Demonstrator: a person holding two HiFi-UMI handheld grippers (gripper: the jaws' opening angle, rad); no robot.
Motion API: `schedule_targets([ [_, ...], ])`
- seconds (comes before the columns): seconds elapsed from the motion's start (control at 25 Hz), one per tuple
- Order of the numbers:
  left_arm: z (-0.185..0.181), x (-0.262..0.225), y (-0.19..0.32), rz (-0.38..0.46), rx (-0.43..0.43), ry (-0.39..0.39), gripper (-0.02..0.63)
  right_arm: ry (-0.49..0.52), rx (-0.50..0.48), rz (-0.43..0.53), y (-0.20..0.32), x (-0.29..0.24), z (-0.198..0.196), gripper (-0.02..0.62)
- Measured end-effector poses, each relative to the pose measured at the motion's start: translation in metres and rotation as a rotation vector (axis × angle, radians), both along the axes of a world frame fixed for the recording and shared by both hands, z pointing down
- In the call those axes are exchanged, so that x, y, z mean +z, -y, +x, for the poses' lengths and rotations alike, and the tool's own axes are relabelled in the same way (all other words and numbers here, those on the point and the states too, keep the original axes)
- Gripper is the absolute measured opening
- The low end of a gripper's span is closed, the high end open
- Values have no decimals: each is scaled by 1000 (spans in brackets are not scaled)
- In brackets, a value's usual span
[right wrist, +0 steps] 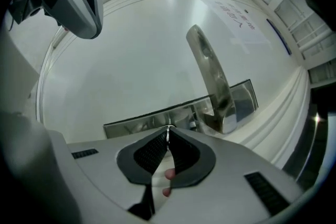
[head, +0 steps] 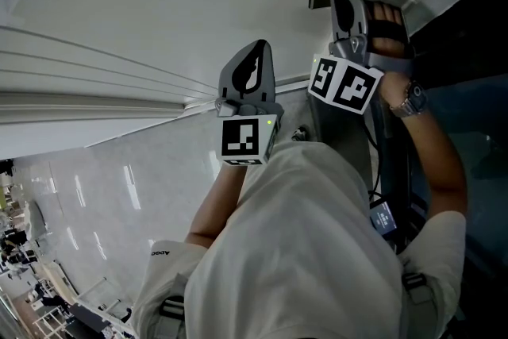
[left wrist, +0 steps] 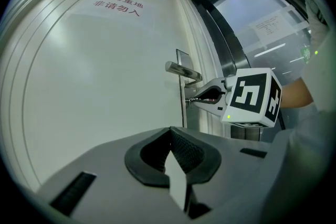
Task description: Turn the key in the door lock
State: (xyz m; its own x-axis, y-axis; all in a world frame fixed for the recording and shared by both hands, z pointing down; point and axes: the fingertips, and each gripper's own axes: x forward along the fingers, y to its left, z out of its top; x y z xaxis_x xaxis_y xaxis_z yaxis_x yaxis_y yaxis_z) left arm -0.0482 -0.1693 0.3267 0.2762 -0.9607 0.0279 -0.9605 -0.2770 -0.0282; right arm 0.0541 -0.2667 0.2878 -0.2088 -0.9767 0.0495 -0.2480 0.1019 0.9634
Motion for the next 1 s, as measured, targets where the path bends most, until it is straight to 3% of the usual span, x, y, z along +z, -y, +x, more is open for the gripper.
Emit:
schedule_targets([
  [0.56,5,1,9,-3,0,3,6,523,16,-179,9,-7,6,12],
  [1.0,2,4,8,-11,-15,20,6,1025,-15,-387,11,-9,9,12],
])
